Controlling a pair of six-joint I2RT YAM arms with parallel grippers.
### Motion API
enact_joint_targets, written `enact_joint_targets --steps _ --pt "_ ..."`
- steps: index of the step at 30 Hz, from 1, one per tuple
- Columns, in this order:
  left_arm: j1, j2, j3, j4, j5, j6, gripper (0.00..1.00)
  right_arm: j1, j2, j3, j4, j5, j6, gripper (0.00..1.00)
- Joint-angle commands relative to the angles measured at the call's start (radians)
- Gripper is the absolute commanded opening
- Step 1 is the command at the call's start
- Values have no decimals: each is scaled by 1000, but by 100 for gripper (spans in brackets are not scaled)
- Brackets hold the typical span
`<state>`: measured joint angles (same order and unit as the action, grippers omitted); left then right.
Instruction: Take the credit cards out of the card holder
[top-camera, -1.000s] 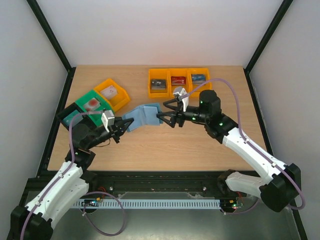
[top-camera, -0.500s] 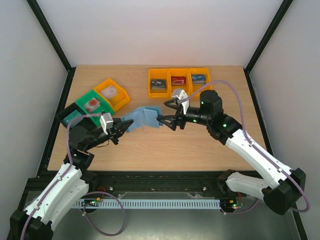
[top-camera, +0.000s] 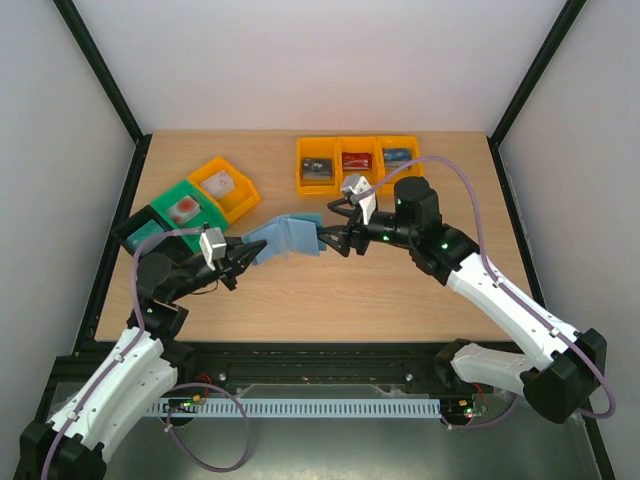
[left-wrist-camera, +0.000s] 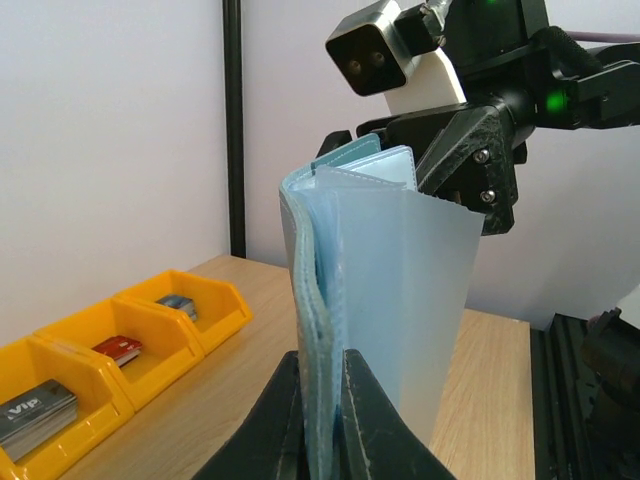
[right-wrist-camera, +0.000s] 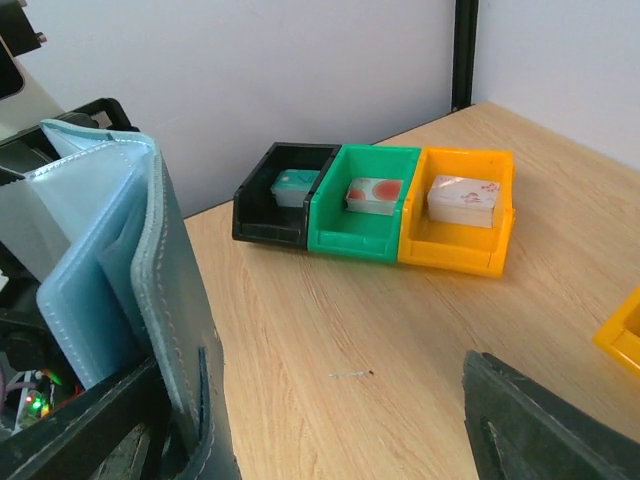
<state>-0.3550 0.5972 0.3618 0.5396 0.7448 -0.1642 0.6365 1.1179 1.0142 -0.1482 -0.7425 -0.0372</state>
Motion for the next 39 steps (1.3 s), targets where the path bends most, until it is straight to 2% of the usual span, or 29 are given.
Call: enact_joint_targets --steps 1,7,10,15,19,26,35,39 --pt "3 -16 16 58 21 24 2 7 -3 34 31 -19 24 77" --pt "2 -9 11 73 9 8 2 94 30 27 117 -56 84 82" --pt "2 -5 13 74 9 2 2 160 65 24 179 12 110 83" --pt "2 -8 13 68 19 1 2 247 158 79 176 155 92 83" --pt "1 -13 10 62 29 -4 2 253 174 75 200 232 113 78" --pt "-5 -12 6 57 35 -10 2 253 136 55 210 239 99 58" --pt "-1 -25 4 61 1 -39 2 250 115 98 89 240 15 61" --pt "6 -35 -2 57 2 -47 2 246 112 100 35 262 -13 56"
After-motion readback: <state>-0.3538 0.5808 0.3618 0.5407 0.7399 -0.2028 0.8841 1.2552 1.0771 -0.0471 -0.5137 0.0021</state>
